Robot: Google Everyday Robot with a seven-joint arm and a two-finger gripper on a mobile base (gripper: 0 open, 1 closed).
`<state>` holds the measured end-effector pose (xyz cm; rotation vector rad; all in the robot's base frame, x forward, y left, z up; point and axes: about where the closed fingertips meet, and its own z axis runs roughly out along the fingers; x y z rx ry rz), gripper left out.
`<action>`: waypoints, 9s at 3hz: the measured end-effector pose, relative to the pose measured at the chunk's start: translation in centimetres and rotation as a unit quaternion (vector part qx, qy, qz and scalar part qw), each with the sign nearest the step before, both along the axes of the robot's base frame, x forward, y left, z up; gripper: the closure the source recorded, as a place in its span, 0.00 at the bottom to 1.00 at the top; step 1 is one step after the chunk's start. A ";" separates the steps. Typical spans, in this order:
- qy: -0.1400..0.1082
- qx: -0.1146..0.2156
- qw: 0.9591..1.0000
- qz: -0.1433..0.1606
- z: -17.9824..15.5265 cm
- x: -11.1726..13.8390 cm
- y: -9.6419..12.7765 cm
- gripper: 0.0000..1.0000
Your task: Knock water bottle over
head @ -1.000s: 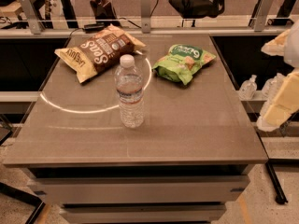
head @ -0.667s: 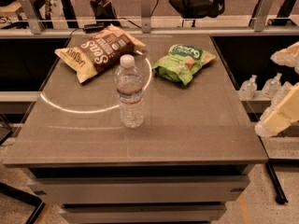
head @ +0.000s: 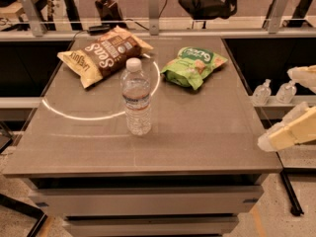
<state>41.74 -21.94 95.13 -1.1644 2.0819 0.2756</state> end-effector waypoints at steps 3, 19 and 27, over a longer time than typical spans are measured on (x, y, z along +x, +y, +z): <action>-0.100 0.155 0.981 0.053 1.2 2.3 5.6 0.00; -0.176 0.267 0.918 0.234 -1.0 8.3 25.2 1.00; -0.341 -0.155 0.687 0.623 -2.4 6.8 26.9 1.00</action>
Offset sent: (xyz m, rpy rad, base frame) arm 0.0245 0.0525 0.0219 0.4088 -0.2847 0.1282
